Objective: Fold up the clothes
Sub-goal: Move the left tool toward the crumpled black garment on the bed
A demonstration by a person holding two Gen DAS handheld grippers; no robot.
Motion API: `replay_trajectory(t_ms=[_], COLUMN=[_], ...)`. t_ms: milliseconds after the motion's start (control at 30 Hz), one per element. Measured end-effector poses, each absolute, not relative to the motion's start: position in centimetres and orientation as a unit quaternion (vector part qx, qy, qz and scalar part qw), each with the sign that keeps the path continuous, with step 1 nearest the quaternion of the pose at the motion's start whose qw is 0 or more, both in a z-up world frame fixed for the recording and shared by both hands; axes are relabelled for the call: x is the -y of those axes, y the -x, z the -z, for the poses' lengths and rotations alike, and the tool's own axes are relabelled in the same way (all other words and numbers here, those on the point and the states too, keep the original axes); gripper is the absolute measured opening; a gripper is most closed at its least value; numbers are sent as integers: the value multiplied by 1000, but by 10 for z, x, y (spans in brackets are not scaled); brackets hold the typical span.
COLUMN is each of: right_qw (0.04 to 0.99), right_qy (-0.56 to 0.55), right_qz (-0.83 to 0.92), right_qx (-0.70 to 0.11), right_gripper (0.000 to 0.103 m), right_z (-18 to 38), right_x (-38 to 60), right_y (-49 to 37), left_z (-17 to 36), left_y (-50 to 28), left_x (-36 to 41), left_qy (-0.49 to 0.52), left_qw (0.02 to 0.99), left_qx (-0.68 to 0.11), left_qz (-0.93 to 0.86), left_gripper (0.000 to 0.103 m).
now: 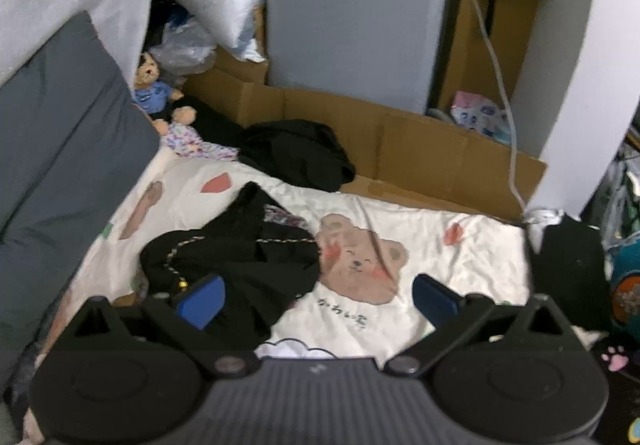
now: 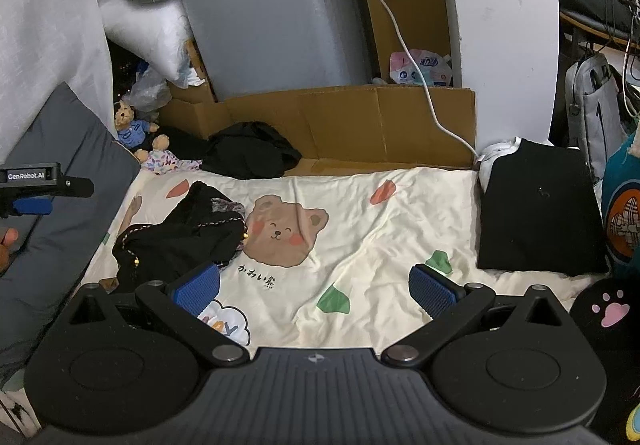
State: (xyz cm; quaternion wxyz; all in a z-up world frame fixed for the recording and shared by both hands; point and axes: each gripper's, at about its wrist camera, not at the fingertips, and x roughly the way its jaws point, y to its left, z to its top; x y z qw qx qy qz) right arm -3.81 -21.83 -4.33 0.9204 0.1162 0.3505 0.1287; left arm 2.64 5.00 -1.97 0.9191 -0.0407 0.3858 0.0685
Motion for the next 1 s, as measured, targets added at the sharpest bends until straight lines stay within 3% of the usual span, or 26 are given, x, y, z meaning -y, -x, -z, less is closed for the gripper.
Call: replay_trajectory(t_ms=[367,800,1000], right_qw=[921,917,915], right_qy=[-137,-133,-147], right_qz=[-138,-197,-195], right_qx=[-337,-321,-322], right_gripper=[103,103,103], right_z=[40,22,29], right_x=[240,289,292], right_y=[43,43,40], left_z=[3,-73,-64], left_y=[-58,-50,-62], left_x=[-79,-103,-111], left_qy=[62,126,97], left_qw=[913,903,901], left_qx=[-399,-392,-404], left_qz=[-59,-123,-120], left_gripper=[102,100,100])
